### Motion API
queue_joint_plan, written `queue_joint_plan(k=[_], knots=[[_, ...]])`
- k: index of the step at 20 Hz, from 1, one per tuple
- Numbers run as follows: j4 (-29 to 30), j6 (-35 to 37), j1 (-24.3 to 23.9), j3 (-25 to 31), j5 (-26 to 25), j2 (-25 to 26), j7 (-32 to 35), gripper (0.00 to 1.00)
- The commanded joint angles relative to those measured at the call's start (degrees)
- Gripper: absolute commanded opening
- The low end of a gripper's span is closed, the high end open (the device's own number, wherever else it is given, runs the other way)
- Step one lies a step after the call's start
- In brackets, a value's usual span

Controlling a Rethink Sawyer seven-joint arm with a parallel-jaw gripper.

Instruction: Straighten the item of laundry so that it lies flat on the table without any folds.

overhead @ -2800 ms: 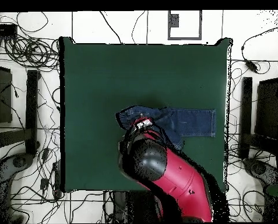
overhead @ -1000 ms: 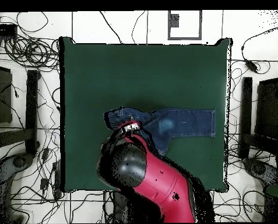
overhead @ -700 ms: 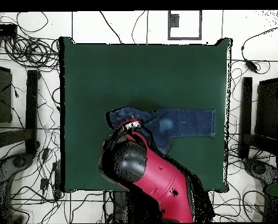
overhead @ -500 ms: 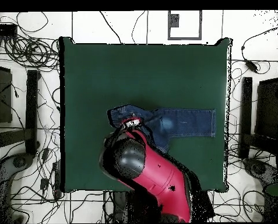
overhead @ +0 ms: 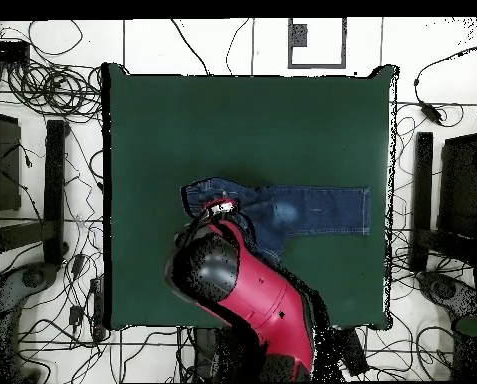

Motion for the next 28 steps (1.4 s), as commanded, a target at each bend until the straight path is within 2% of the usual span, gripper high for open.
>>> queue_joint_plan(k=[1,6,14,19,24,28], knots=[[5.41,-2.66,-0.11,7.54,3.74,0.69,12.48,0.00],[5.70,-1.75,0.14,7.71,4.34,-0.19,12.42,0.00],[1.89,7.02,5.71,2.19,4.12,-1.60,17.80,0.00],[0.72,7.71,8.80,0.10,4.71,-0.69,20.32,0.00],[1.33,3.43,8.75,1.66,6.36,1.56,19.76,0.00],[3.08,-3.28,5.89,5.86,7.63,3.96,17.45,0.00]])
